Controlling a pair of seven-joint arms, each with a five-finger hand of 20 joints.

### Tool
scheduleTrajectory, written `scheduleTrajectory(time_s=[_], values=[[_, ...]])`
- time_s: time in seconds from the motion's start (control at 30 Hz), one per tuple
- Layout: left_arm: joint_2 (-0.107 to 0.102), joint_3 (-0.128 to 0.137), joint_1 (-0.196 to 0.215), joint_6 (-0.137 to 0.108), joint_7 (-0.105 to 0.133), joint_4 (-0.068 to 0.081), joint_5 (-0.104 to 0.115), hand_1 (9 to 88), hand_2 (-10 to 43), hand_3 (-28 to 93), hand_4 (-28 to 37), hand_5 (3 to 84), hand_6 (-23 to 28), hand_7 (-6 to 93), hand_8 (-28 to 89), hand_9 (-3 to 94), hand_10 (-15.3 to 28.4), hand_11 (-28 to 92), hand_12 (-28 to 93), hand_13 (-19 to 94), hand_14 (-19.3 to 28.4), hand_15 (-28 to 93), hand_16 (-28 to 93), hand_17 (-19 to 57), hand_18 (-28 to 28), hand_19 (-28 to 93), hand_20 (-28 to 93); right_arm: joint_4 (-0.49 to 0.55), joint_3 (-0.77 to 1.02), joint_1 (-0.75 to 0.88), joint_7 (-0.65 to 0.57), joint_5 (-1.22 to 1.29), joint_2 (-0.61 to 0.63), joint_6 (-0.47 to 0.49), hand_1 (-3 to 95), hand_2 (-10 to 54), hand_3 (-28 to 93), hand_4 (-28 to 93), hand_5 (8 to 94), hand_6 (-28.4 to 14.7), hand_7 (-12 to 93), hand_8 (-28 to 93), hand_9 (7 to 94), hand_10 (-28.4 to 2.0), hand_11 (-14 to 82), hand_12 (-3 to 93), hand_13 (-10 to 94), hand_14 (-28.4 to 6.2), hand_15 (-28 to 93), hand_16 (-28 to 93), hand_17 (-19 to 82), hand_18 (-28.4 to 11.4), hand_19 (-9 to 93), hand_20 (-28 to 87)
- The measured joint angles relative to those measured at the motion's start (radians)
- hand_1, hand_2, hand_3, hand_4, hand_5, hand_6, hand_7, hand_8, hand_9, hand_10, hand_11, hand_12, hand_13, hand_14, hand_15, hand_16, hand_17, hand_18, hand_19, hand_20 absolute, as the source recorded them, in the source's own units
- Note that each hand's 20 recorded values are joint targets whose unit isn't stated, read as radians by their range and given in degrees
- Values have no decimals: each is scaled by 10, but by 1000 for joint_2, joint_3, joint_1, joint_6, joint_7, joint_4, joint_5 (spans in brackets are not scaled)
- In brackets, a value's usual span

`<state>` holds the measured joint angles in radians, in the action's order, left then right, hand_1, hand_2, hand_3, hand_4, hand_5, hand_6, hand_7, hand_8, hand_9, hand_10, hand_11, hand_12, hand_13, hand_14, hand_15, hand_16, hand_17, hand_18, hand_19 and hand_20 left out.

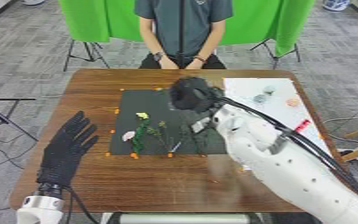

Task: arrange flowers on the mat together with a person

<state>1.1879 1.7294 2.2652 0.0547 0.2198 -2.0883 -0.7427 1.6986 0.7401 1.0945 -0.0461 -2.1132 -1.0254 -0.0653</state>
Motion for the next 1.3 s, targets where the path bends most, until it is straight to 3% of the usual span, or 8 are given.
scheduleTrajectory(time_s=[0.27,0.57,1.3], values=[[-2,-6,2,-7,3,0,0,281,-36,678,-242,265,20,178,-99,193,93,150,155,174,99,141,69,-103,190,389,119,-57,-82,-80,41,-156,-118,102,544,-95,811,-283,732,11,481,36,880,-45,191,542,798,-31,599,364,369,-181,808,458],[-5,-13,-12,-6,1,5,0,286,-36,672,-226,261,26,161,-90,179,83,141,149,176,83,110,78,-97,183,377,126,-150,-95,-84,28,-169,-186,185,542,-95,815,-283,740,10,466,40,885,-45,181,538,800,-35,592,370,367,-181,808,452],[-6,-15,-15,-5,1,6,0,290,-43,678,-223,268,31,155,-82,176,82,148,148,172,80,100,90,-94,178,367,134,-175,-84,-69,18,-349,-201,262,482,-95,757,-283,718,29,390,-14,895,-43,130,480,790,-41,606,298,347,-179,801,445]])
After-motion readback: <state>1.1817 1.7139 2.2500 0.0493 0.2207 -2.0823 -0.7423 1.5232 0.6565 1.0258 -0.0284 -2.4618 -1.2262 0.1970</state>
